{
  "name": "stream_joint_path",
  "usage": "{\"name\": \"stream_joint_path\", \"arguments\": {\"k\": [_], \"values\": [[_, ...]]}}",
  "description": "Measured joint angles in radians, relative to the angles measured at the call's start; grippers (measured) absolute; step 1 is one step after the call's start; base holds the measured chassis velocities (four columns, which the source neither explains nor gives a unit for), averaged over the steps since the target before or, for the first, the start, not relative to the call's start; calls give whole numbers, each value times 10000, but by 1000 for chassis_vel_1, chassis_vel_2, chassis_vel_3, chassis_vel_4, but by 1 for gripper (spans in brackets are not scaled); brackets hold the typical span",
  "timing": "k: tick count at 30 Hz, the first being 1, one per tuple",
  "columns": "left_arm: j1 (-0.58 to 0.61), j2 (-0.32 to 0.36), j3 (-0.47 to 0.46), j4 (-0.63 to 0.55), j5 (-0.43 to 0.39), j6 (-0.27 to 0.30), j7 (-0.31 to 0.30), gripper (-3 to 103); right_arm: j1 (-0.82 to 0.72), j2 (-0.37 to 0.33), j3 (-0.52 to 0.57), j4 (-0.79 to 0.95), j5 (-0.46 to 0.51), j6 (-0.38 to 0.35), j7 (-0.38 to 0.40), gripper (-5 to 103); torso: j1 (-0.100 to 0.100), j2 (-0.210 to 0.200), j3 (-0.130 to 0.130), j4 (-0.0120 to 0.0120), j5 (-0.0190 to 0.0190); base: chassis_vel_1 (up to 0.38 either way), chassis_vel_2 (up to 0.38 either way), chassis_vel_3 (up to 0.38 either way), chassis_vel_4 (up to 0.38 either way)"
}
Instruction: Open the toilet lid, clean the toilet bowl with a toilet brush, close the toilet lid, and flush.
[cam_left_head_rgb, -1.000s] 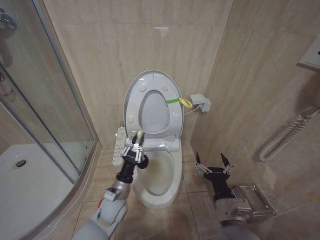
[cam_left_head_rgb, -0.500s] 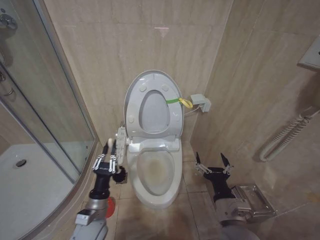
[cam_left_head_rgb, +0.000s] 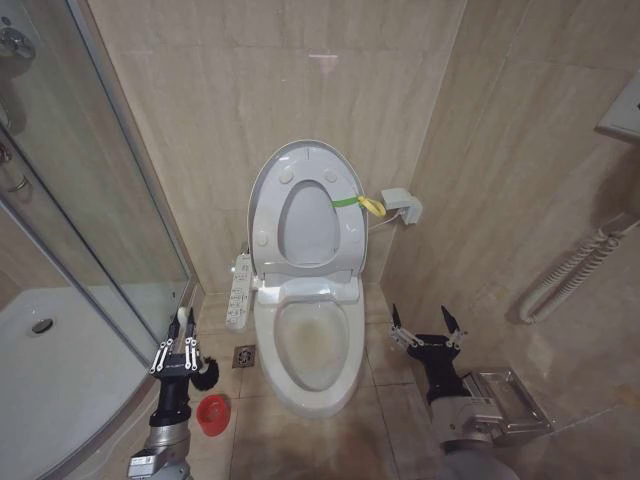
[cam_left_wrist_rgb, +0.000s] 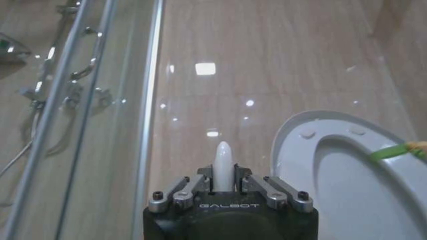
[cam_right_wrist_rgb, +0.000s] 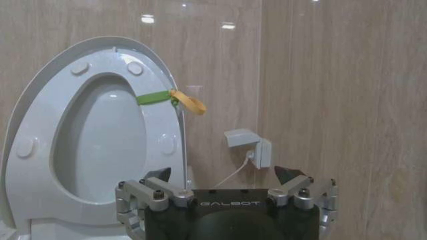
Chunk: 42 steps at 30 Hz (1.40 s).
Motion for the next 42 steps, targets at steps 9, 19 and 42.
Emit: {"name": "stream_joint_path", "arguments": {"k": [9, 19, 42], "values": [[-768, -160, -52, 2217, -302, -14, -637, 21, 0, 0, 0, 0, 0, 0, -1, 100, 1, 0, 0, 0, -1, 0, 0, 0, 0], [-1657, -329, 596, 4074, -623, -15, -687, 21, 0, 0, 0, 0, 0, 0, 0, 100, 1, -1, 1, 0, -1, 0, 0, 0, 0], [-3262, -547, 1154, 7025, -99, -20, -838, 21, 0, 0, 0, 0, 0, 0, 0, 100, 1, 0, 1, 1, 0, 0, 0, 0, 0]]}}
